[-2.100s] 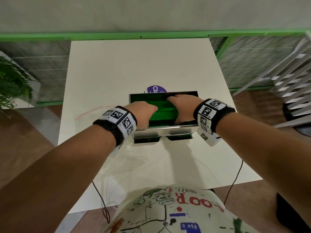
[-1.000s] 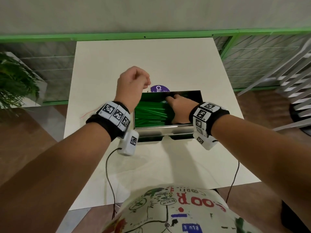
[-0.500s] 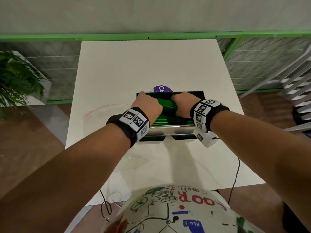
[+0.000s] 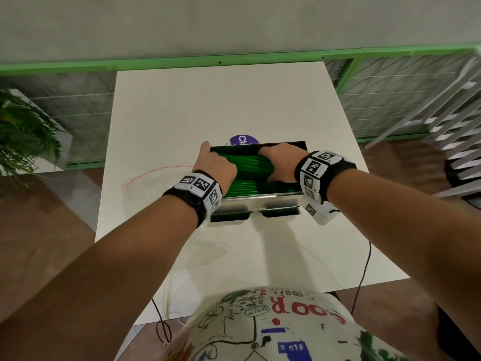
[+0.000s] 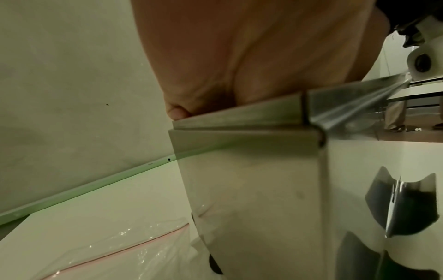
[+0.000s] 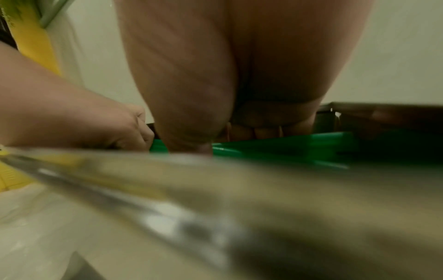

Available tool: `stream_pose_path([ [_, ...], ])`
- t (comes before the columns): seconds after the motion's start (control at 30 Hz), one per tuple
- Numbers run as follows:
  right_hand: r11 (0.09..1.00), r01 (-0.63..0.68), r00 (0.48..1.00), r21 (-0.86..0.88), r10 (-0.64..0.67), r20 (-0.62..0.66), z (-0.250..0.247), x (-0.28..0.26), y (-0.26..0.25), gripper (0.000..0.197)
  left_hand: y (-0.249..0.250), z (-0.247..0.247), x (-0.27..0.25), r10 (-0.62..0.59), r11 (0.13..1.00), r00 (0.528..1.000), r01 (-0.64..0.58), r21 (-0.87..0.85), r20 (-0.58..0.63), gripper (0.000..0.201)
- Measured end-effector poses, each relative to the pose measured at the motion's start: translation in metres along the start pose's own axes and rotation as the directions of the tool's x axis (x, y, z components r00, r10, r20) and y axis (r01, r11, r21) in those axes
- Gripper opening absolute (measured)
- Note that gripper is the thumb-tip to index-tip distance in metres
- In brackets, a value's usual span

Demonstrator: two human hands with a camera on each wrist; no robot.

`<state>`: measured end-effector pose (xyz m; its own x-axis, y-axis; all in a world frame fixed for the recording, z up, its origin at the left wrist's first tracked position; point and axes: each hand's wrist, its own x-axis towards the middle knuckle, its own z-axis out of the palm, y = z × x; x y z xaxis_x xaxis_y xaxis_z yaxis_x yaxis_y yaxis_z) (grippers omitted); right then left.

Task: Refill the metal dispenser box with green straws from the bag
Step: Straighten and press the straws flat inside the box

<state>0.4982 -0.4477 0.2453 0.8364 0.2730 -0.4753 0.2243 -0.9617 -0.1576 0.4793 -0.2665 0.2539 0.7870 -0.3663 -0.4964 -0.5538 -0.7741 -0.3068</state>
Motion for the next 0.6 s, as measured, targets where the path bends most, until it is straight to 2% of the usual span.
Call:
stream_pose_path([
  [0.33,1.000,-0.030,0.999,0.007,0.030,0.012,-0.004,-0.004,0.003,0.061,-0.005,-0.010,-0.012,0.015,1.000,1.000,-0.015,-0.005,0.024,0.029],
  [0.53,0.997,-0.052,0.998,0.054,0.051,0.027,-0.003,-0.007,0.004,0.053,-0.030,-0.022,-0.020,0.005,0.996,0.997,-0.012,-0.084,-0.079,0.034],
  [0.6,0.994,-0.067,0.997,0.090,0.063,0.041,-0.004,-0.007,0.005,0.054,-0.047,-0.026,-0.026,-0.008,0.992,0.994,-0.005,-0.123,-0.109,0.027],
])
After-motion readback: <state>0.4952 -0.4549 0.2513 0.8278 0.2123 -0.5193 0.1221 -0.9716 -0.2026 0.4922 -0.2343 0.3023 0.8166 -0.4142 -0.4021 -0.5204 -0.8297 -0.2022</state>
